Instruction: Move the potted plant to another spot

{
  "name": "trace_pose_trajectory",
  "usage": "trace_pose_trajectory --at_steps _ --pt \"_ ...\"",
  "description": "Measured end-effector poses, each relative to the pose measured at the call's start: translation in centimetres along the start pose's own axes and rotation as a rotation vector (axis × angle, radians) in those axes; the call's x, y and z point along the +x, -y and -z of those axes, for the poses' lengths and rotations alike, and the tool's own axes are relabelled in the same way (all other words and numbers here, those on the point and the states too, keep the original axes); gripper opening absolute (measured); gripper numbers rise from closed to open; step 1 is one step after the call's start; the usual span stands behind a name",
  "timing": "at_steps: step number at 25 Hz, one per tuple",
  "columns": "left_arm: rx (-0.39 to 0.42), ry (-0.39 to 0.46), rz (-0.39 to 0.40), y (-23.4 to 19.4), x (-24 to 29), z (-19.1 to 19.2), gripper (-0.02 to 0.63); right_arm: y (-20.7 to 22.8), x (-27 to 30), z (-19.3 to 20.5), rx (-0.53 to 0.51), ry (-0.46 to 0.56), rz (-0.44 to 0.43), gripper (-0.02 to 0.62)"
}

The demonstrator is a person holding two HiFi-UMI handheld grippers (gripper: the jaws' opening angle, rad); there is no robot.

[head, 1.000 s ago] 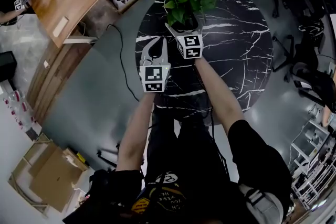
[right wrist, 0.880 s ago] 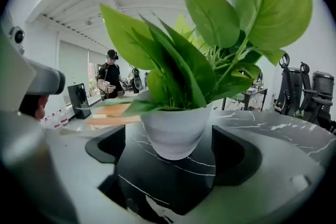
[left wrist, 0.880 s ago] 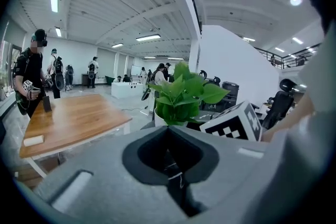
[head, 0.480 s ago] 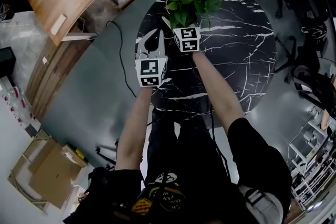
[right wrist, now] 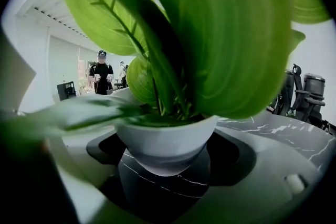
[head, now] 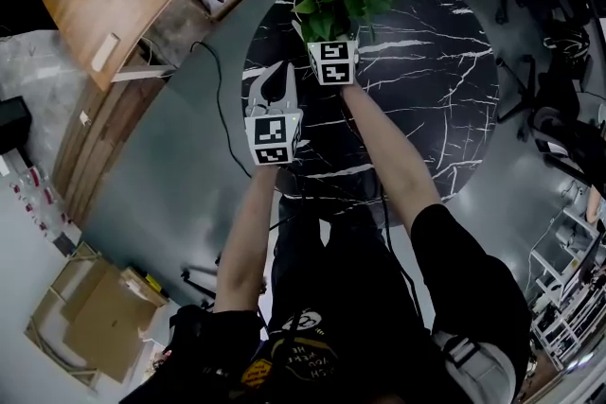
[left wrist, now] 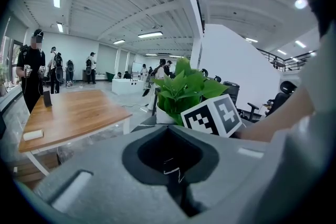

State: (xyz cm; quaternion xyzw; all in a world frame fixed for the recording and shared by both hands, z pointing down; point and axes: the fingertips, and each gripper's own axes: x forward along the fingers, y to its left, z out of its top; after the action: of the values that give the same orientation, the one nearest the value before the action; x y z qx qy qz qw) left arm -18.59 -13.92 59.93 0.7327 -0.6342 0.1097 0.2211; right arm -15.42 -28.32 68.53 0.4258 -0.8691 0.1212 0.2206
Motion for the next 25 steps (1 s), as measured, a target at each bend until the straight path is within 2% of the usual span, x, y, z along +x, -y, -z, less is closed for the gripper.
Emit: trace_pose_trajectory --at_steps 5,12,19,25 --pt "0.015 -0.005 0.026 1.5 0.5 -0.3 0.005 3.9 -0.7 0.1 0.024 -0.007 0.053 0.483" --pt "0.026 -0.012 0.08 4.7 2.2 -0.6 0.005 14.6 -5.0 2.1 0.107 -0.013 0.218 0.483" --pt "0.031 -0.011 0.161 9.4 3.8 -1.0 0.005 29.1 -13.7 6.6 0.224 -0.025 0.457 0.483" --pt "0.039 -0.018 0.224 13.0 4.5 -0.8 0.005 38.5 -22.8 11.1 0.244 -0.069 0.65 0.483"
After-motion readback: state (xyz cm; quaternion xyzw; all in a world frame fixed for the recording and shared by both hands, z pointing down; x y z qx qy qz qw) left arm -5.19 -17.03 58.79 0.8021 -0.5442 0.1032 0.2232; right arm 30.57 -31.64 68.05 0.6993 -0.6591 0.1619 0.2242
